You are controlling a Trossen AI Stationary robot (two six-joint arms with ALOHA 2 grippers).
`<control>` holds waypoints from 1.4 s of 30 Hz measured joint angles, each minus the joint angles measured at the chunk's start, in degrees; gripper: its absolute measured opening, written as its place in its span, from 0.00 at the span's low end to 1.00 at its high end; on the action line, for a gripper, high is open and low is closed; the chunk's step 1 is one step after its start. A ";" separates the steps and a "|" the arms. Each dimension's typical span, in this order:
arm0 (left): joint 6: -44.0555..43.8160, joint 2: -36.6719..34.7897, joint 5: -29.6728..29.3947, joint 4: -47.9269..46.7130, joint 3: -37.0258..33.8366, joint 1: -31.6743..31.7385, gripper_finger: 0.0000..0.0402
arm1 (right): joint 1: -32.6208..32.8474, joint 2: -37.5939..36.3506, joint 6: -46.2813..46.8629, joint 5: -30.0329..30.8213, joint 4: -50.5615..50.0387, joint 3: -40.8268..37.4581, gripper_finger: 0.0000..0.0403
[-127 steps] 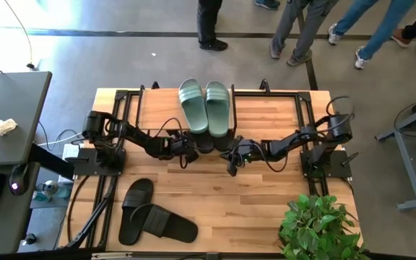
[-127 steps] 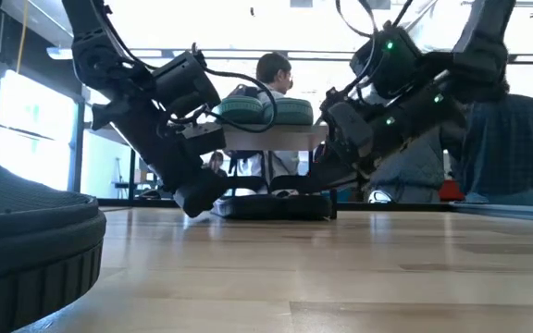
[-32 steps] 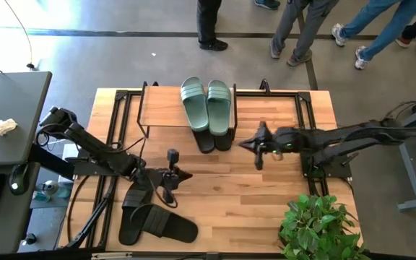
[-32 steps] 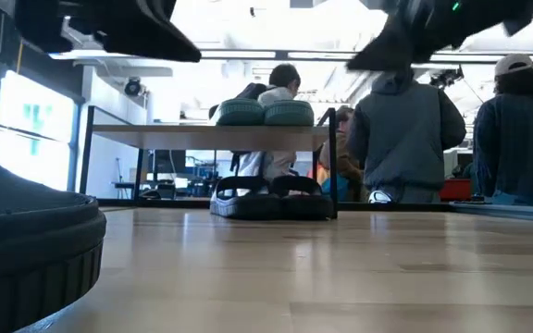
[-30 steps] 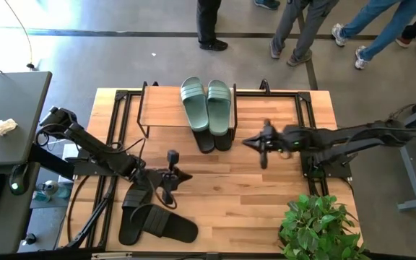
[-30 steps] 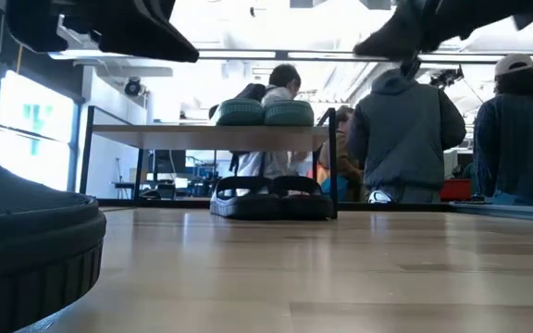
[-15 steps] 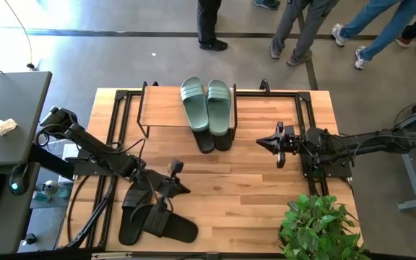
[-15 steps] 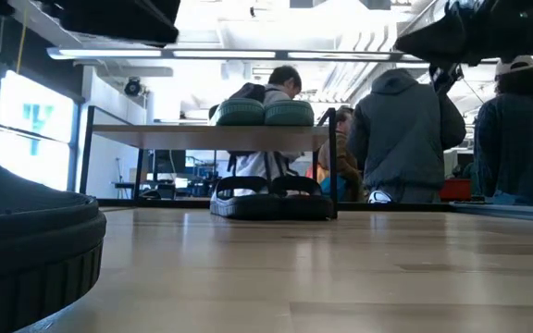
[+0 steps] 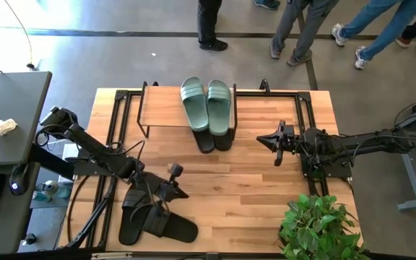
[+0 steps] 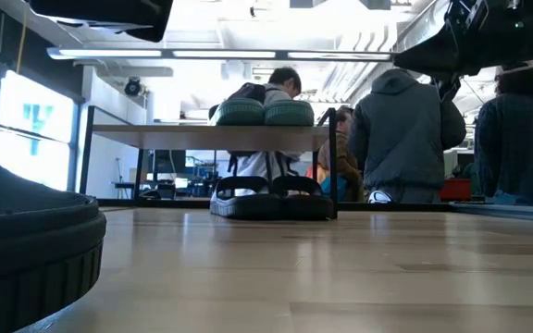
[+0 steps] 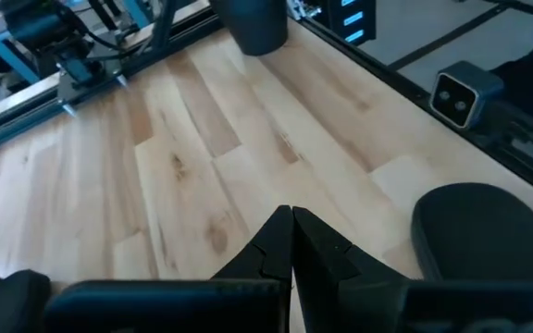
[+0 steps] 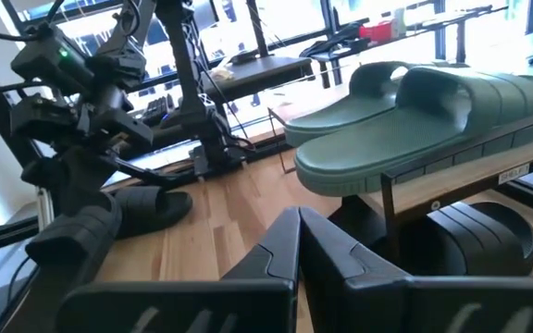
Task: Pick and place slides into the shelf
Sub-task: Put the black slide under the shelf
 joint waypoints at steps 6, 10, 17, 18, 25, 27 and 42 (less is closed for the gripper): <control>0.12 0.00 -3.32 -0.01 0.00 0.00 0.00 | 0.00 0.01 0.00 0.00 -0.04 0.00 0.00; -0.06 0.00 -3.41 0.05 0.00 -0.02 0.00 | 0.00 0.01 0.00 0.00 -0.07 0.00 0.00; -0.99 0.00 -3.26 0.08 0.00 -0.02 0.00 | 0.00 0.01 0.00 0.00 -0.07 0.00 0.00; -1.66 0.00 -3.07 0.09 0.00 -0.02 0.00 | 0.00 0.01 0.00 0.00 -0.07 0.02 0.00; -3.20 -0.39 -4.22 1.58 0.00 -2.51 0.00 | 0.00 0.02 0.00 0.00 -0.09 0.02 0.00; -3.17 -1.03 -5.50 2.40 0.00 -4.27 0.00 | 0.00 0.03 0.00 0.00 -0.09 0.02 0.00; -12.84 2.23 -30.86 -42.22 27.63 -19.33 0.00 | -0.02 0.03 0.00 0.00 -1.64 0.04 0.00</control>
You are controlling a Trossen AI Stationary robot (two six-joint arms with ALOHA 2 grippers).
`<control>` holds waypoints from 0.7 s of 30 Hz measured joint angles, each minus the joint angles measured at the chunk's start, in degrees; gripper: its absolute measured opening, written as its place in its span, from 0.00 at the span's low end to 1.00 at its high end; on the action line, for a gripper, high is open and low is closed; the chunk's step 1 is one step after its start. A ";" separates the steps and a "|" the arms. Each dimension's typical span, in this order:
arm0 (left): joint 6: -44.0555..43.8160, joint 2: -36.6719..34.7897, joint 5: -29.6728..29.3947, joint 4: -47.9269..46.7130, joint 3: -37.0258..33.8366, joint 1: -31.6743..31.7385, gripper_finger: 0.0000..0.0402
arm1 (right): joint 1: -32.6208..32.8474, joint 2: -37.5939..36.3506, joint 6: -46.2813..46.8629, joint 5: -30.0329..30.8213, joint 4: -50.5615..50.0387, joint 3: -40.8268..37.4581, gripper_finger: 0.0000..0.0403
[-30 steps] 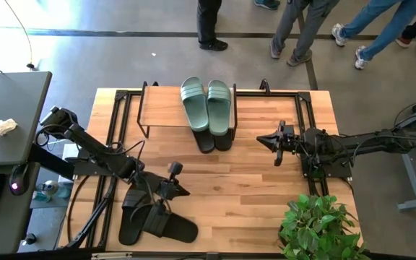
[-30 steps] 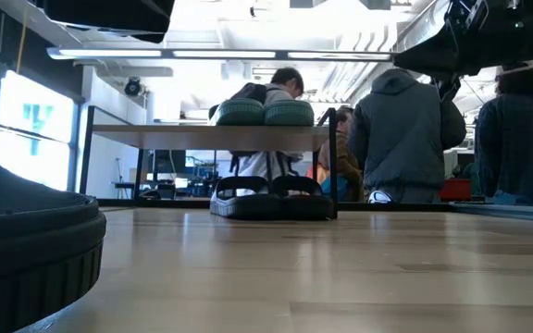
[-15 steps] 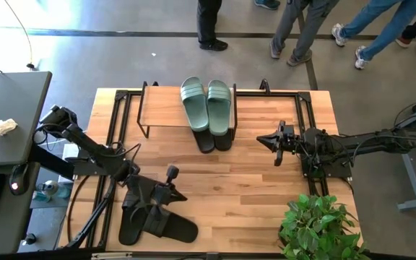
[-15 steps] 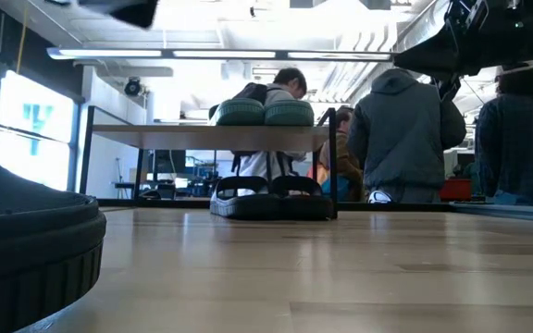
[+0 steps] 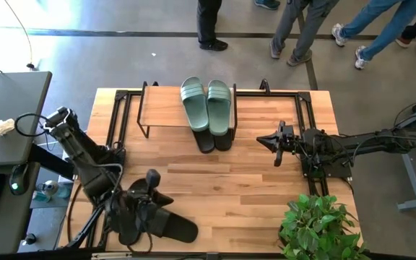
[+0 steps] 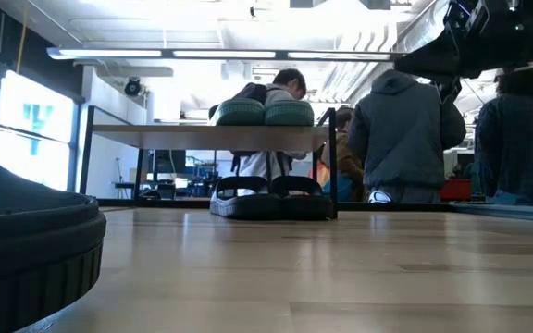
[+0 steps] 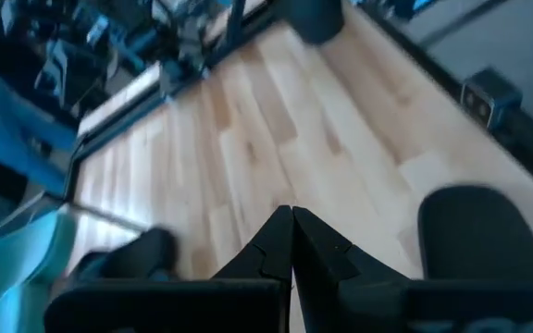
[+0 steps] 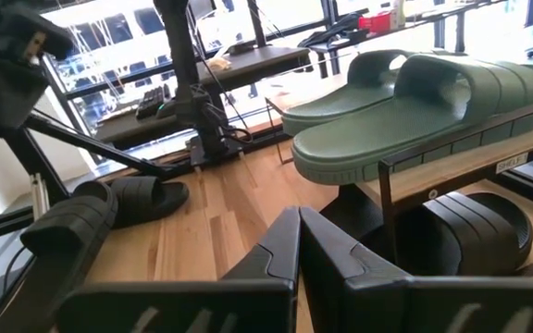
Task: Pick and place slides into the shelf
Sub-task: Put the black slide under the shelf
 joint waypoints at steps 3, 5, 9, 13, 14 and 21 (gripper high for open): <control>-4.79 3.49 -0.46 -10.39 6.99 -0.62 0.00 | 0.00 0.00 0.00 0.02 0.00 0.00 0.00; -7.35 6.16 0.12 -16.30 11.19 -0.60 0.00 | 0.01 0.00 0.00 0.00 0.02 0.00 0.00; -12.57 12.20 3.59 -26.39 18.34 -0.53 0.00 | 0.02 0.00 0.00 0.00 0.02 0.00 0.00; -20.19 18.40 5.55 -35.97 23.61 -0.53 0.00 | 0.01 -0.02 0.00 0.00 -0.17 0.00 0.00; -22.51 19.96 5.97 -38.07 24.69 -0.53 0.00 | 0.00 -0.01 0.00 0.01 -0.40 0.00 0.00; -38.15 31.20 9.89 -55.73 32.41 0.26 0.00 | 0.00 -0.02 0.00 0.00 -1.19 0.02 0.00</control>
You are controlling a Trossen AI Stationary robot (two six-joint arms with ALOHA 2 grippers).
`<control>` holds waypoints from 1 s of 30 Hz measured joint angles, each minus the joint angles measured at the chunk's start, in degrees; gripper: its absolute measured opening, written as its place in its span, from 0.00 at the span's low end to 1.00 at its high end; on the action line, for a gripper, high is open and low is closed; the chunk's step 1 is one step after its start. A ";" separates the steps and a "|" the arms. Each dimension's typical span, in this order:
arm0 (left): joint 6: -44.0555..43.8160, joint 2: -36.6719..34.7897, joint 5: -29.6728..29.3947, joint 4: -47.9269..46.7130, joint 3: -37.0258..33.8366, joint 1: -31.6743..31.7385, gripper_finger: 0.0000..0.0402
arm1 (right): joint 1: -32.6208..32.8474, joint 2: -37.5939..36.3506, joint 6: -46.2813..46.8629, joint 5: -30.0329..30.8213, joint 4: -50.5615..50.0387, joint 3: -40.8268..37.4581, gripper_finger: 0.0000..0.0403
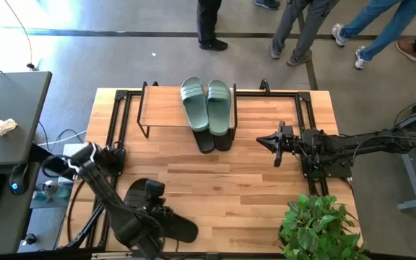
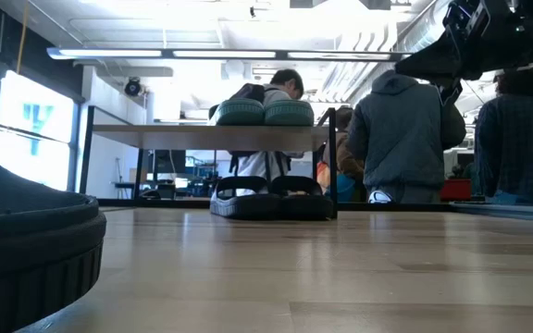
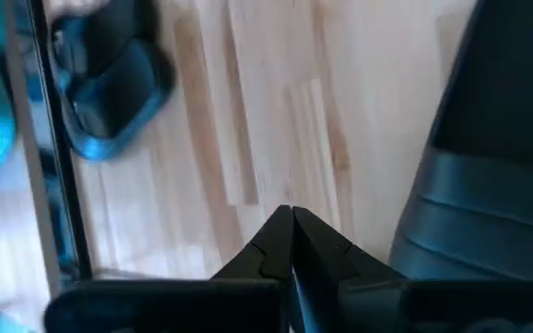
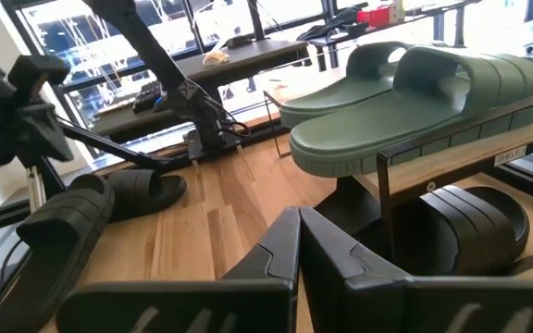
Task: Pick and place slides into the shelf
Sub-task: Put the black slide under the shelf
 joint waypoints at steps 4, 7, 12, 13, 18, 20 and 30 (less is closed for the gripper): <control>1.22 3.80 0.95 0.39 2.39 1.28 0.00 | 0.01 0.00 0.00 0.01 -0.18 0.00 0.00; 1.07 5.55 1.13 0.66 3.35 2.65 0.00 | 0.00 0.02 0.00 0.02 -0.23 0.00 0.00; -2.13 6.23 5.00 0.50 3.25 4.08 0.00 | 0.01 0.04 0.00 0.02 -0.58 0.00 0.00; -2.69 6.35 6.45 0.54 3.19 4.37 0.00 | 0.00 0.17 0.00 0.01 -0.69 0.01 0.00; -5.09 6.19 13.19 0.52 3.20 5.29 0.00 | 0.00 0.36 0.00 0.00 -1.24 0.01 0.00; -6.09 6.17 15.24 0.49 3.19 5.68 0.00 | 0.00 0.39 0.00 0.01 -1.35 0.01 0.00; -9.14 6.17 23.95 0.52 3.19 8.35 0.05 | 0.00 0.39 0.00 0.00 -1.34 0.01 0.00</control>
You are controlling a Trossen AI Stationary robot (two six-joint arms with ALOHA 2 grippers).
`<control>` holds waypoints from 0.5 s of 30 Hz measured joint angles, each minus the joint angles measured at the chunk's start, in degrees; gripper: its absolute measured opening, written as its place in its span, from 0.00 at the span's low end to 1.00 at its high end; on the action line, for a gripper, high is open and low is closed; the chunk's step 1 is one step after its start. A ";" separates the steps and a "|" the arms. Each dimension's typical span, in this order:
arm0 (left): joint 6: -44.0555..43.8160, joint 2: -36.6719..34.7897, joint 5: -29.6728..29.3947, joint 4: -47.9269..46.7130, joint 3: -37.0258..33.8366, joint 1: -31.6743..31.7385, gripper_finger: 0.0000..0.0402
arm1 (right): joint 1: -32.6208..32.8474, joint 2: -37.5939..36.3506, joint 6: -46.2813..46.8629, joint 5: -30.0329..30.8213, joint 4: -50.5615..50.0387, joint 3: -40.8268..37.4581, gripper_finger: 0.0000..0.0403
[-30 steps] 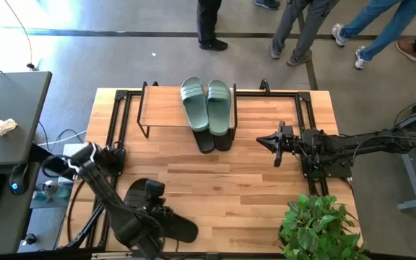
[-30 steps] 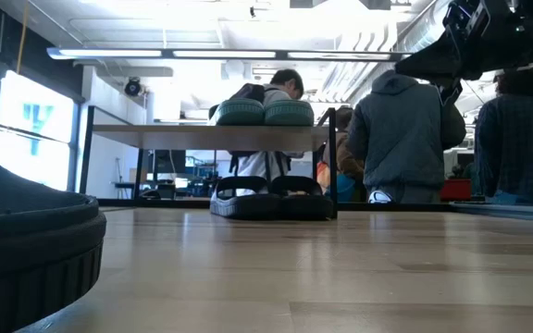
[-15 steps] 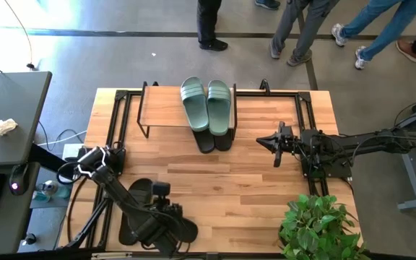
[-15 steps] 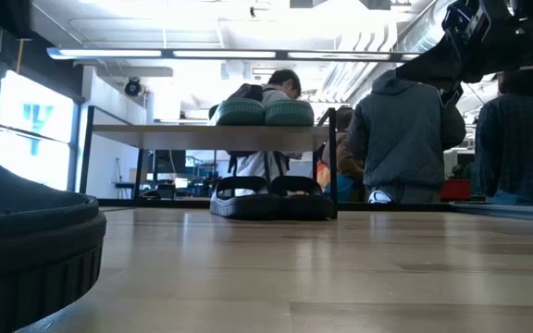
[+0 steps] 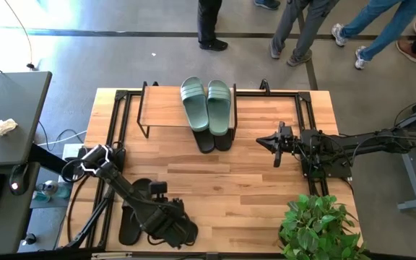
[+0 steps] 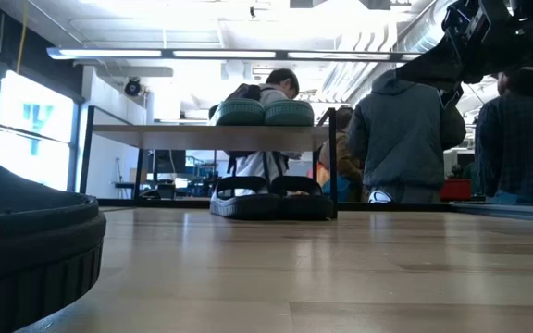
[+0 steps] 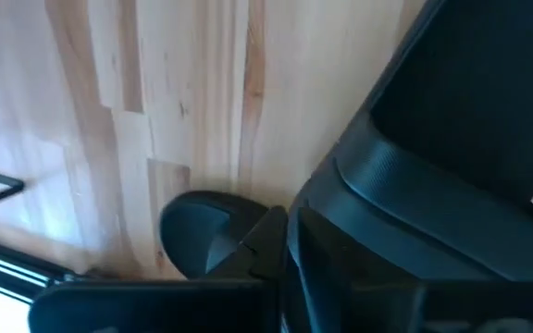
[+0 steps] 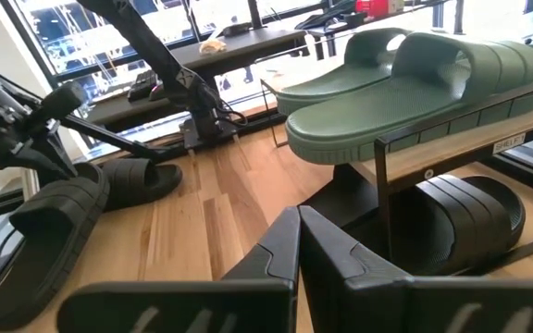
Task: Pick and place slides into the shelf
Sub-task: Put the black slide under the shelf
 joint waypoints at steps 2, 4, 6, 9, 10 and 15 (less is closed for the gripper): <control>-0.04 0.00 1.50 0.00 0.00 0.12 0.10 | 0.02 0.00 0.00 0.00 0.00 -0.01 0.00; -0.14 0.00 2.94 0.00 0.00 0.39 0.16 | 0.00 0.00 0.00 0.00 0.00 -0.01 0.00; -1.54 0.00 4.08 0.00 0.00 0.38 0.23 | 0.01 0.00 0.00 0.01 0.00 0.01 0.00; -5.65 0.00 7.18 0.02 0.00 0.36 0.34 | 0.00 0.00 0.00 0.00 0.00 0.01 0.00; -7.57 0.00 8.50 0.13 0.00 0.36 0.37 | 0.00 0.00 0.00 0.02 0.00 0.01 0.00; -15.95 0.00 14.01 5.24 -0.02 0.92 0.52 | 0.02 0.00 0.00 0.02 0.00 -0.01 0.00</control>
